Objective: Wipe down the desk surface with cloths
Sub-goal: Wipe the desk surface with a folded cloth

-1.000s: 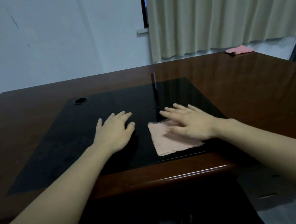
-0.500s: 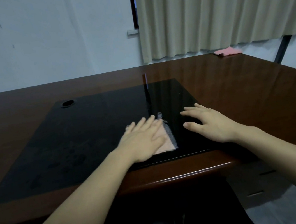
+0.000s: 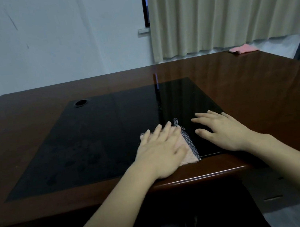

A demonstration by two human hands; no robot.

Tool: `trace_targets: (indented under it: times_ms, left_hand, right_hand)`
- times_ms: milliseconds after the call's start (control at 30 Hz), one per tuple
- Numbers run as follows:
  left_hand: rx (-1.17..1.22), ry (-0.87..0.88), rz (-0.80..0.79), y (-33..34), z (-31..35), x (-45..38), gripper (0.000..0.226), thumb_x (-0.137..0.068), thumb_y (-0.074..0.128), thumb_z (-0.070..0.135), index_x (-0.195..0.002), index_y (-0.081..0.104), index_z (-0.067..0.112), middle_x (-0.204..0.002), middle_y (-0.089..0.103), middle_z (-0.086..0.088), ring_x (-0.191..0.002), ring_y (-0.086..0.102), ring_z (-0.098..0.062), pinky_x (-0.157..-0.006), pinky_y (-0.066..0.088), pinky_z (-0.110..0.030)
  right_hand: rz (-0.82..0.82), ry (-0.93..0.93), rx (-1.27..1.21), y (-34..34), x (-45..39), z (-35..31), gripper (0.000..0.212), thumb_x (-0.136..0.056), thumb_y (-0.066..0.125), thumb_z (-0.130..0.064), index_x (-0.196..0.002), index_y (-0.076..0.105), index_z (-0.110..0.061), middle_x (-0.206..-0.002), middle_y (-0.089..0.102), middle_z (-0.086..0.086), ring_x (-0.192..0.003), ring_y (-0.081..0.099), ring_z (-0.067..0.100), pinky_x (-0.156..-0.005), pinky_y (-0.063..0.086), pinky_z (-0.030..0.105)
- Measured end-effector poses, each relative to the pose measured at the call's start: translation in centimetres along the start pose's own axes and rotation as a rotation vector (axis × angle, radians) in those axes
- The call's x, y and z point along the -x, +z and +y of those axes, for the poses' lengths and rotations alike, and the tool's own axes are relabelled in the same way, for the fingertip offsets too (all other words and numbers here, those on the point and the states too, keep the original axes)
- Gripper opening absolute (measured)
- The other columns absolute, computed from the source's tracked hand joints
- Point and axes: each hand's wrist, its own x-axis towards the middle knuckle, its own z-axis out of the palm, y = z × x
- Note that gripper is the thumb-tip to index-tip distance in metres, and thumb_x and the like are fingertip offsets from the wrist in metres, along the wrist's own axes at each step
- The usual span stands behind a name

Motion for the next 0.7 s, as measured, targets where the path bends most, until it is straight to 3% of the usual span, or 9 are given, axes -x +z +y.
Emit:
trace_targets:
  times_ms: [100,200,333,567,700]
  left_hand:
    - [-0.019,-0.027,-0.002,-0.2,-2.0,0.5,0.067,-0.103,0.016,0.063,-0.161,-0.005,0.037,-0.168,-0.014,0.011,-0.155,-0.012,-0.013,-0.125,-0.008,-0.042]
    - [-0.047,-0.158,-0.005,-0.6,-6.5,1.3,0.079,-0.091,0.005,0.072,-0.161,-0.003,0.037,-0.169,-0.011,0.009,-0.156,-0.007,-0.015,-0.125,-0.003,-0.042]
    - [-0.042,-0.254,0.002,-0.9,-7.7,1.8,0.065,-0.104,0.015,0.060,-0.161,-0.004,0.035,-0.169,-0.013,0.006,-0.156,-0.008,-0.017,-0.125,-0.004,-0.044]
    - [0.027,0.026,0.038,0.9,3.2,3.1,0.064,-0.105,0.019,0.056,-0.161,-0.003,0.035,-0.168,-0.015,0.010,-0.155,-0.014,-0.015,-0.125,-0.010,-0.044]
    - [0.021,-0.001,0.022,0.8,1.7,3.6,0.066,-0.104,0.017,0.062,-0.160,-0.005,0.038,-0.167,-0.017,0.013,-0.154,-0.015,-0.012,-0.125,-0.010,-0.041]
  right_hand:
    - [0.002,-0.013,-0.027,0.1,0.2,0.0,0.052,-0.107,0.037,-0.048,-0.157,0.032,-0.036,-0.168,0.020,-0.011,-0.156,0.010,0.020,-0.125,0.008,0.050]
    - [0.018,-0.017,-0.046,0.1,0.4,0.1,0.052,-0.106,0.038,-0.047,-0.157,0.033,-0.035,-0.167,0.022,-0.010,-0.156,0.011,0.020,-0.125,0.007,0.050]
    - [0.024,-0.006,-0.060,0.4,0.3,-0.1,0.052,-0.106,0.039,-0.046,-0.156,0.035,-0.033,-0.167,0.023,-0.009,-0.156,0.011,0.022,-0.125,0.006,0.052]
    - [0.013,0.003,-0.056,0.3,0.4,-0.4,0.051,-0.107,0.039,-0.044,-0.156,0.035,-0.032,-0.167,0.023,-0.006,-0.157,0.010,0.023,-0.125,0.006,0.054]
    - [0.011,-0.007,-0.062,0.2,0.4,-0.3,0.051,-0.107,0.038,-0.044,-0.156,0.035,-0.032,-0.167,0.023,-0.007,-0.157,0.010,0.023,-0.126,0.006,0.054]
